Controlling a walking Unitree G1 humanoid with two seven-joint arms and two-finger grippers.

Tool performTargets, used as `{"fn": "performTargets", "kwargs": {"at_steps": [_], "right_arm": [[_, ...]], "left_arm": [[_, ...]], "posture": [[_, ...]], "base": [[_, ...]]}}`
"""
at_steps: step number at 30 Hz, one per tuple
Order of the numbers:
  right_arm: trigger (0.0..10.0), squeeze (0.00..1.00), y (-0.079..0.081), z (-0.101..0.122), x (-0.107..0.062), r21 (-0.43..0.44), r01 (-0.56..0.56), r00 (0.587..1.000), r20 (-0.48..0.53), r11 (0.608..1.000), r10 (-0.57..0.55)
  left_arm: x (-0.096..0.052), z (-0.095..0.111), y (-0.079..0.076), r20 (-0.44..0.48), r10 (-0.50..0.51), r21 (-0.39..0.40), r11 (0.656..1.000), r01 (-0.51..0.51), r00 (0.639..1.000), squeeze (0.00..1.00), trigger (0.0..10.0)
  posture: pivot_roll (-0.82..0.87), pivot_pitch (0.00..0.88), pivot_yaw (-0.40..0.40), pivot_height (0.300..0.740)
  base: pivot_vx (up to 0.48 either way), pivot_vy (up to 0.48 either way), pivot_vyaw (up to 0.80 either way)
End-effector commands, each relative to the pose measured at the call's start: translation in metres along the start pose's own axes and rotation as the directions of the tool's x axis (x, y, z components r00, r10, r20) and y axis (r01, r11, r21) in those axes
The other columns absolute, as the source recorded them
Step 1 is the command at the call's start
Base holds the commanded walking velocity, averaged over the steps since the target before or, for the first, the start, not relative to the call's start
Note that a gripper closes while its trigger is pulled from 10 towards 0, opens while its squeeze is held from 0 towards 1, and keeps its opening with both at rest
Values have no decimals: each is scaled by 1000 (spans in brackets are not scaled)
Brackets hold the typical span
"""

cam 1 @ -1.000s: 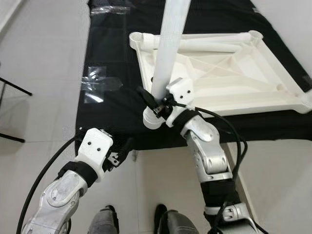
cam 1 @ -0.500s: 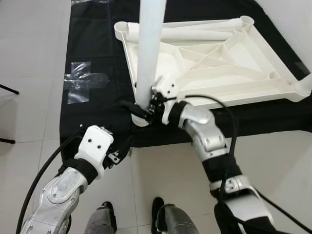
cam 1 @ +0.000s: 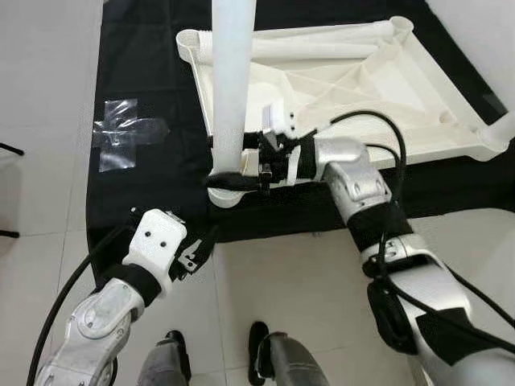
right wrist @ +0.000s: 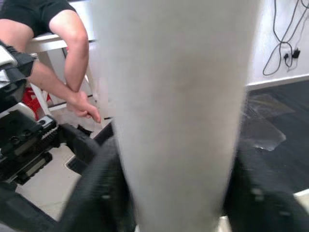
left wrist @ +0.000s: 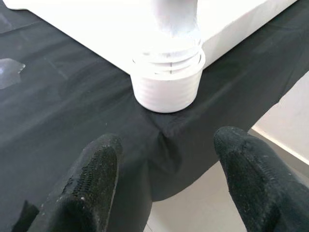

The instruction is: Building children table

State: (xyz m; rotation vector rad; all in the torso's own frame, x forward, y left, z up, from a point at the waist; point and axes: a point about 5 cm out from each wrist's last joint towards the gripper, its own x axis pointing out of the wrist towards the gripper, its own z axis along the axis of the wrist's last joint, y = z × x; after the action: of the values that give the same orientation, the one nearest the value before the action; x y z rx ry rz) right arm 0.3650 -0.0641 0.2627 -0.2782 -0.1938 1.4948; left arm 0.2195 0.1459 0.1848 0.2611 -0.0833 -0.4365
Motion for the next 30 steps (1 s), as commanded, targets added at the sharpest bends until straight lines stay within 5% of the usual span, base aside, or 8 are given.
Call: {"fn": "performTargets", "kwargs": {"at_steps": [1,14,16,18,19,21,29,30], "right_arm": [[0,0,1,-5,-4,21,-21,1000,-3,1000,22],[0,0,-3,-24,-24,3,163,986,-40,987,-163],[0,0,-1,-45,-25,17,448,891,-93,894,-445],[0,0,-1,-45,-25,17,448,891,-93,894,-445],[0,0,6,-62,-28,27,706,703,-145,708,-696],[0,0,59,-83,-20,22,793,595,-241,608,-767],[0,0,71,-75,9,1,729,670,-204,684,-714],[8706,0,71,-75,11,6,723,677,-202,690,-708]], "left_arm": [[-2,-2,-6,-13,-15,-13,1000,14,1000,0,10000],[-3,-2,-5,-14,-14,-14,1000,14,1000,0,10000],[-4,-3,-4,-17,-14,-13,1000,13,1000,0,10000],[-4,-3,-4,-17,-14,-13,1000,13,1000,0,10000],[-4,-3,-4,-20,-17,-12,1000,17,1000,0,10000],[-4,-2,-4,-21,-29,-12,1000,29,999,0,10000],[-2,-3,-7,-20,-43,-14,999,43,999,0,10000],[-3,-3,-6,-21,-43,-11,999,42,999,0,10000]], "posture": [[155,313,-159,740],[134,315,-164,740],[130,315,-165,740],[130,315,-165,740],[135,322,-163,740],[142,331,-145,740],[138,307,-152,740],[143,302,-147,740]], "base": [[0,0,0],[0,0,0],[0,0,0],[0,0,0],[0,0,0],[0,0,0],[0,0,0],[0,0,0]]}}
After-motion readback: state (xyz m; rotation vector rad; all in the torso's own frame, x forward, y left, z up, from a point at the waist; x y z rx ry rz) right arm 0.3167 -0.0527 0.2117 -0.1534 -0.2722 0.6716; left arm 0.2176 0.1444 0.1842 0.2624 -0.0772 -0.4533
